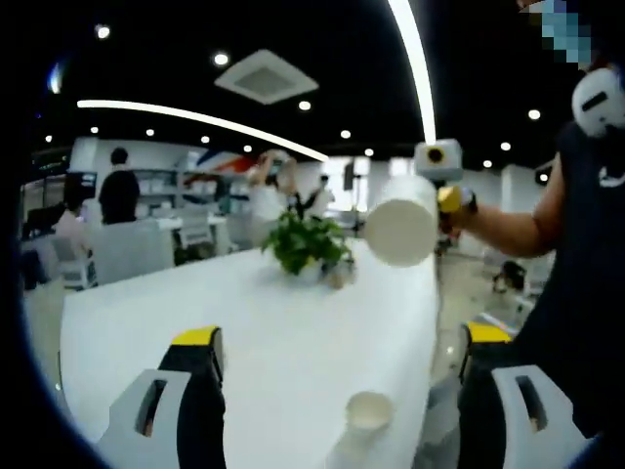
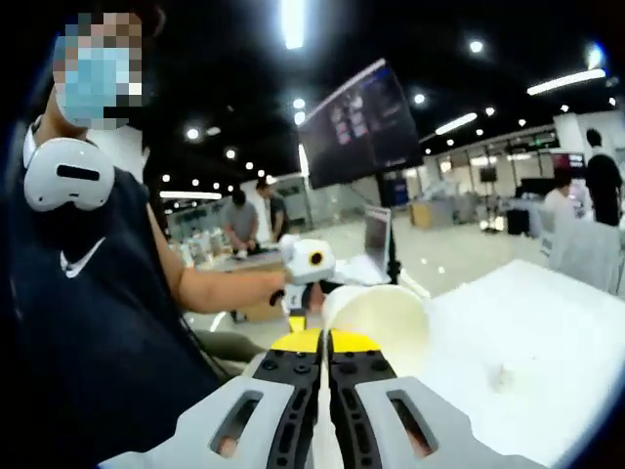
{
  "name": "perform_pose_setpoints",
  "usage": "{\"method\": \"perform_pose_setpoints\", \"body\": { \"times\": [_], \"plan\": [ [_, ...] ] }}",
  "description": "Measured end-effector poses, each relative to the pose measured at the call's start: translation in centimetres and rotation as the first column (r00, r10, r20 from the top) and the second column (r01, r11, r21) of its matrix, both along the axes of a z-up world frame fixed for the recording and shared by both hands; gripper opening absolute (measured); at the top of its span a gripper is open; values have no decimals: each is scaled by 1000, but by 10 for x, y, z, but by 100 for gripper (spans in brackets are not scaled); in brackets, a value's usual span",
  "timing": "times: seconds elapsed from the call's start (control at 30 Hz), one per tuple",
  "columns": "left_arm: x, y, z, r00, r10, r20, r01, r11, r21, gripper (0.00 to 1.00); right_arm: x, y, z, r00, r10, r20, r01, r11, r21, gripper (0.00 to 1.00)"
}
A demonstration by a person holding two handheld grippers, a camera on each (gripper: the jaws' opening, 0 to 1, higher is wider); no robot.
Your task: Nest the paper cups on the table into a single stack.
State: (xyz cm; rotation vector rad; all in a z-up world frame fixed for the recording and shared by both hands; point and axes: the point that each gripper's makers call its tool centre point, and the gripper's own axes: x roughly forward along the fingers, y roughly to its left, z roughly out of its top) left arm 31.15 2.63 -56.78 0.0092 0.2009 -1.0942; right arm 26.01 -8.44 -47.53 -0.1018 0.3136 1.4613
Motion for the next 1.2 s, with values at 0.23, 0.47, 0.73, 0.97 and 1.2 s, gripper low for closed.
{"method": "perform_pose_setpoints", "body": {
  "times": [0.23, 0.47, 0.73, 0.97, 1.2],
  "plan": [
    [5, 30, -35, 991, 136, -15, -134, 984, 117, 99, 7, 5, -8, 998, -34, 61, 47, 972, -230, 0],
    [0, 49, -59, 985, 168, -22, -163, 973, 161, 99, 4, 11, -22, 998, 4, 60, 27, 863, -504, 0],
    [-4, 55, -70, 983, 177, -54, -169, 976, 135, 99, 5, 14, -32, 995, 82, 65, -8, 680, -733, 0],
    [-10, 56, -78, 983, 178, -50, -168, 974, 150, 99, 6, 17, -57, 988, 144, 48, -30, 494, -869, 0],
    [-11, 53, -75, 980, 194, -44, -187, 974, 126, 99, 4, 22, -77, 992, 125, 33, -25, 436, -900, 0]
  ]
}}
